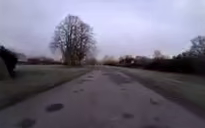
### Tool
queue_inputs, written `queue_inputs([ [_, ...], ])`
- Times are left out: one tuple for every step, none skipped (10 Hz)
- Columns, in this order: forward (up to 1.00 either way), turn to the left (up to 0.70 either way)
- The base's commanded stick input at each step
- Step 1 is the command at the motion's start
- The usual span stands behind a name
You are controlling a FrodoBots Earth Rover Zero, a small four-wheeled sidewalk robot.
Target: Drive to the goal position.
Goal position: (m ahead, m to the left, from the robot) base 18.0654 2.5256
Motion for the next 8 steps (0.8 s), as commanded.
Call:
queue_inputs([
  [0.85,0.00],
  [0.85,0.00],
  [0.85,0.00],
  [0.85,0.00],
  [0.85,0.00],
  [0.85,0.00],
  [0.85,0.00],
  [0.85,0.00],
])
